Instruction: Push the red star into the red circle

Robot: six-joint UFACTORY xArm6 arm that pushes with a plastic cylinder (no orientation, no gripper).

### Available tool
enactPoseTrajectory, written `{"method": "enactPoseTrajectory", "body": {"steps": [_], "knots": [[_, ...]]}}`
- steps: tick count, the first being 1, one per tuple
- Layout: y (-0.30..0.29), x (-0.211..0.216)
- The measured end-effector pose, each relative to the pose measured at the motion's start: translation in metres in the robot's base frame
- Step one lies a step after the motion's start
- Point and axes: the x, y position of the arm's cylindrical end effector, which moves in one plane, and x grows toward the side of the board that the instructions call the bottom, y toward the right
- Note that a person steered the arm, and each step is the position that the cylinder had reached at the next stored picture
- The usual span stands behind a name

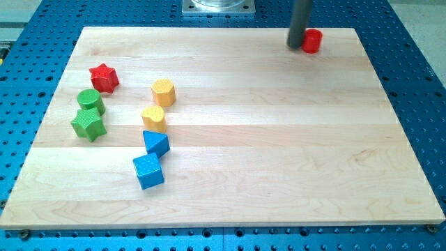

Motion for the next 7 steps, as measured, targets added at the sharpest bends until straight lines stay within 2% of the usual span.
{"method": "enactPoseTrajectory", "body": {"steps": [1,2,3,4,5,6,7], "knots": [[-0.020,0.036],[0.023,0.042],[-0.001,0.033],[-0.090,0.051],[-0.242,0.000],[-0.358,-0.041],[-0.408,-0.009]]}}
